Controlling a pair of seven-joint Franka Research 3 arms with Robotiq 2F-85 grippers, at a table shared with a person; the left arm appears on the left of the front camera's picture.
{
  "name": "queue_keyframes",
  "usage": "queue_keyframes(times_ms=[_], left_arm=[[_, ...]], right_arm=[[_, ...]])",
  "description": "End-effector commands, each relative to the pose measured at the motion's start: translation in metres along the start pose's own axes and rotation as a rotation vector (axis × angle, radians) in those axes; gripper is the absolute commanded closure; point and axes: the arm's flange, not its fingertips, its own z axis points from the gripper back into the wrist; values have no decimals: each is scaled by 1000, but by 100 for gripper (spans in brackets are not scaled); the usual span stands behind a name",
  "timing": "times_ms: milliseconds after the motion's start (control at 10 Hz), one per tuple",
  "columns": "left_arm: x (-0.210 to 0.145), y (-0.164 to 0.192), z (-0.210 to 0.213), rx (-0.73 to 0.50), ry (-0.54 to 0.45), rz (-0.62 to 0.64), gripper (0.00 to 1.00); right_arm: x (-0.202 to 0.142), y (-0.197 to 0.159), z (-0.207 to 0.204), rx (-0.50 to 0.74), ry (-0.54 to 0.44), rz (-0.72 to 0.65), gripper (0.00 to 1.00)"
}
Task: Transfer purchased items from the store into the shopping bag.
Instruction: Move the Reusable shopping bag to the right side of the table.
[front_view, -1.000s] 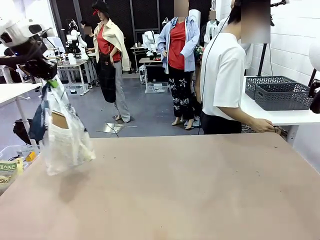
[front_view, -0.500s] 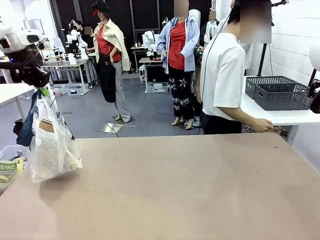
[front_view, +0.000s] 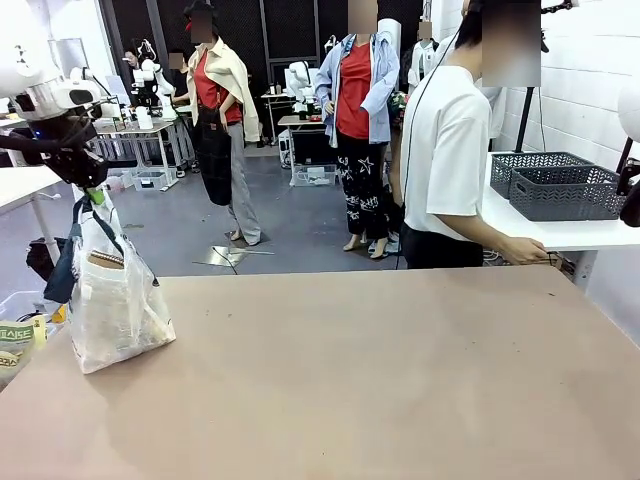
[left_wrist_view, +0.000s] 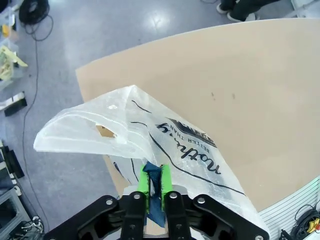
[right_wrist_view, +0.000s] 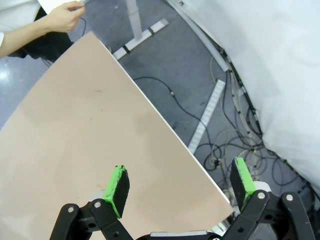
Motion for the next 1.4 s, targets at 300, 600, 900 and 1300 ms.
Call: queue_keyframes(times_ms=[300,600,900,1300], left_arm=[[2,-11,37,-32,-131,-56,0],[-31,-91,69,-2,-253,-208,0],[-57,-209,46,-27,-315,-449,0],[-76,-305,-31,-121,-286,-571,0]], right_arm=[[0,-1,1,-18,1,13,0],[0,-1,1,-18,1,13,0],[0,-1,1,-18,1,13,0],[0,-1,1,-18,1,13,0]])
